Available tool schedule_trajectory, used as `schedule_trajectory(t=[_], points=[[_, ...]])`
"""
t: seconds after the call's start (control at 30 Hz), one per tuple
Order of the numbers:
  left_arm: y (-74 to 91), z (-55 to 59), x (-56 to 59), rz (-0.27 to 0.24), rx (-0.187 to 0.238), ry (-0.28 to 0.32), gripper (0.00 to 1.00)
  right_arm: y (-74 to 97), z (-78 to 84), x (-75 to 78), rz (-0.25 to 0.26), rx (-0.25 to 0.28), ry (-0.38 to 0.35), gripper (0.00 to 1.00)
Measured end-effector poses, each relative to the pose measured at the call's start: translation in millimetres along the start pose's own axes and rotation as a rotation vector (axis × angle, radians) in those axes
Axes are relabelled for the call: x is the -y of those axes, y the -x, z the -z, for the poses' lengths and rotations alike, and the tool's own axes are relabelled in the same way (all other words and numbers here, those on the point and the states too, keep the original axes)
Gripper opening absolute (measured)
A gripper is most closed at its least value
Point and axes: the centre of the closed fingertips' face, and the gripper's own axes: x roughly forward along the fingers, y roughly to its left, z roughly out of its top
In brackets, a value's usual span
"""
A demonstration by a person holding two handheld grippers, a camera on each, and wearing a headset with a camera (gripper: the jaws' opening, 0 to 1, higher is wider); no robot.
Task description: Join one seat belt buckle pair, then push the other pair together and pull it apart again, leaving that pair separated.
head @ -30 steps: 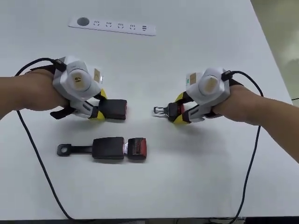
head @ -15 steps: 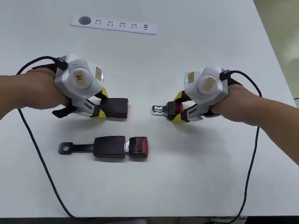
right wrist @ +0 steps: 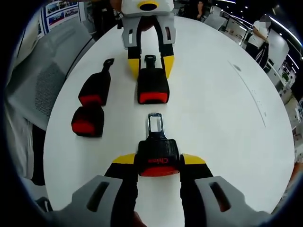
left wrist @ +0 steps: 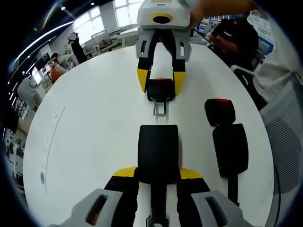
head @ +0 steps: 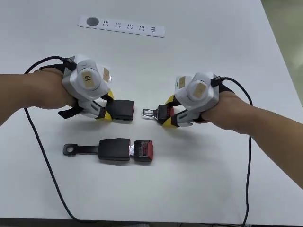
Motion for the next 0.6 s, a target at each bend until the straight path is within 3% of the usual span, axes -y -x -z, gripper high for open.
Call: schedule_trajectory(t=[0.27,0.6], points=[[0.3,-0.4,0.1,-0.003,-0.002,0.007,0.32,-10.6,-18.9,-2.0,0.009,0.028,-0.005,0.32],[-0.4,-0.7,-0.9,-0.002,-0.009,0.007,0.31,-11.4,-25.4,-3.8,0.012,0.033,0.013,0.32]])
